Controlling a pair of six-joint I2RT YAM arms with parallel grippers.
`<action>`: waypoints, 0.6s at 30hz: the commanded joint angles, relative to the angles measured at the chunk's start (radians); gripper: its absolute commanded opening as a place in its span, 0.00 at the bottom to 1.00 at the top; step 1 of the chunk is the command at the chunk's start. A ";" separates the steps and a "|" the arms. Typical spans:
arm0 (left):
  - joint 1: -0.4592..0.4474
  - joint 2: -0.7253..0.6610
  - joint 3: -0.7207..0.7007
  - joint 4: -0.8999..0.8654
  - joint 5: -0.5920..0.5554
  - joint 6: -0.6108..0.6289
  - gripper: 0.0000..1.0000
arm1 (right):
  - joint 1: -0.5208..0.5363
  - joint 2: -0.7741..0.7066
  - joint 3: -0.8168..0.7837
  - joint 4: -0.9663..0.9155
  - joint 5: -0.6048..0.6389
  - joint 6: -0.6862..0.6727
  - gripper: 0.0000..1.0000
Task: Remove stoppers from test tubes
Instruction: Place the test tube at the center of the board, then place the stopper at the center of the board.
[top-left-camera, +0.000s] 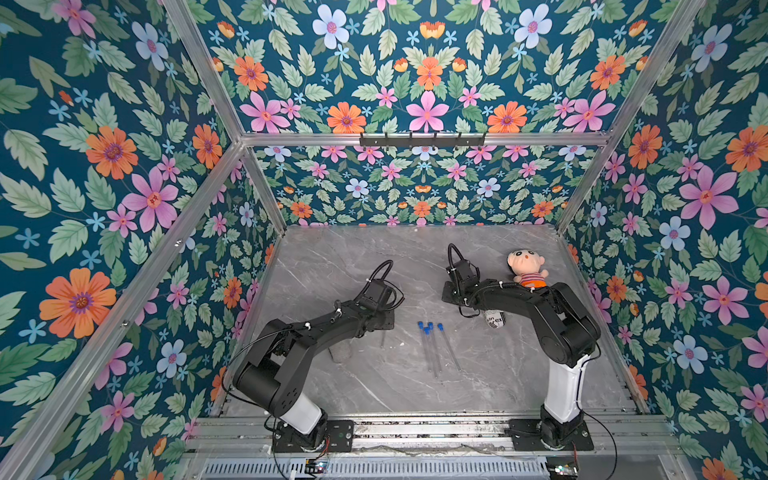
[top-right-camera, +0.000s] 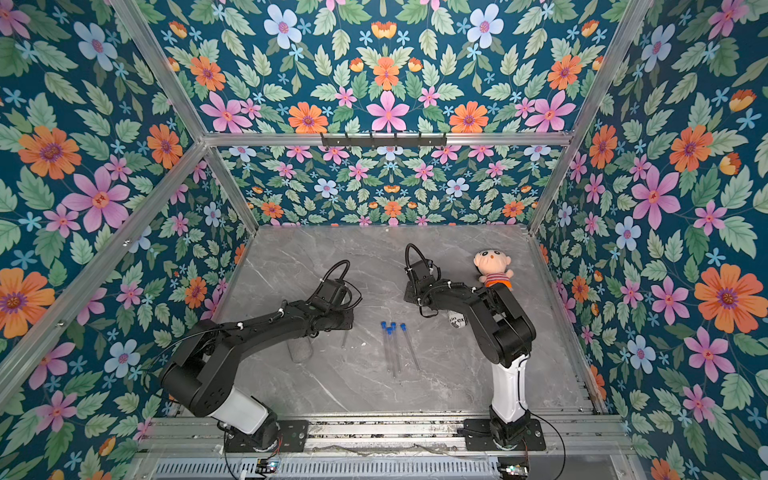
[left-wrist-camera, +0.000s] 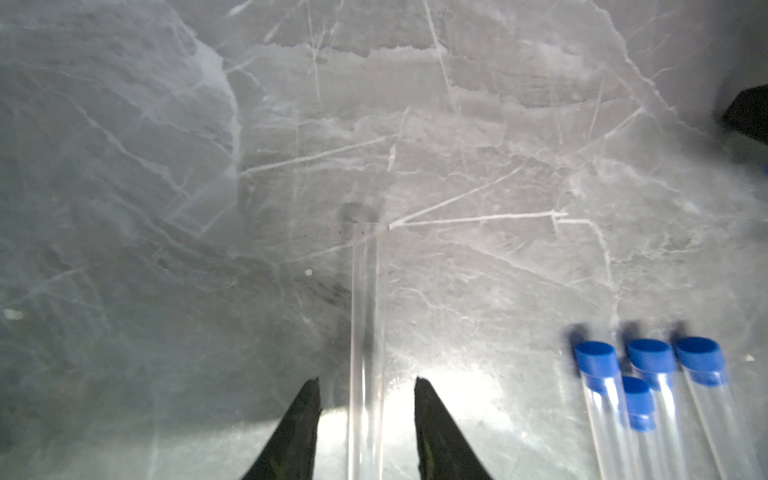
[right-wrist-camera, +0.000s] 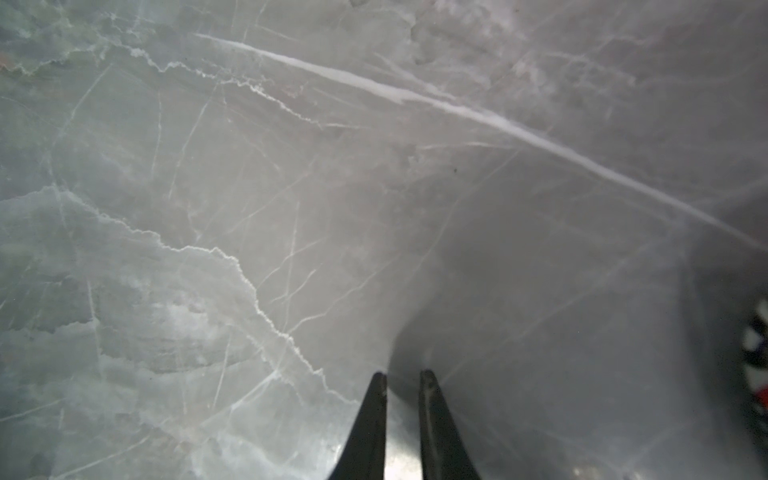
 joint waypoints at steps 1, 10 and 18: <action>0.002 -0.029 -0.004 -0.005 -0.004 0.009 0.41 | 0.001 0.002 -0.005 -0.008 0.027 0.005 0.16; 0.000 -0.148 -0.049 0.052 0.005 0.036 0.39 | -0.001 -0.001 -0.015 -0.008 0.029 0.019 0.30; -0.001 -0.187 -0.065 0.066 0.005 0.036 0.39 | -0.001 -0.023 0.011 -0.028 0.035 0.010 0.37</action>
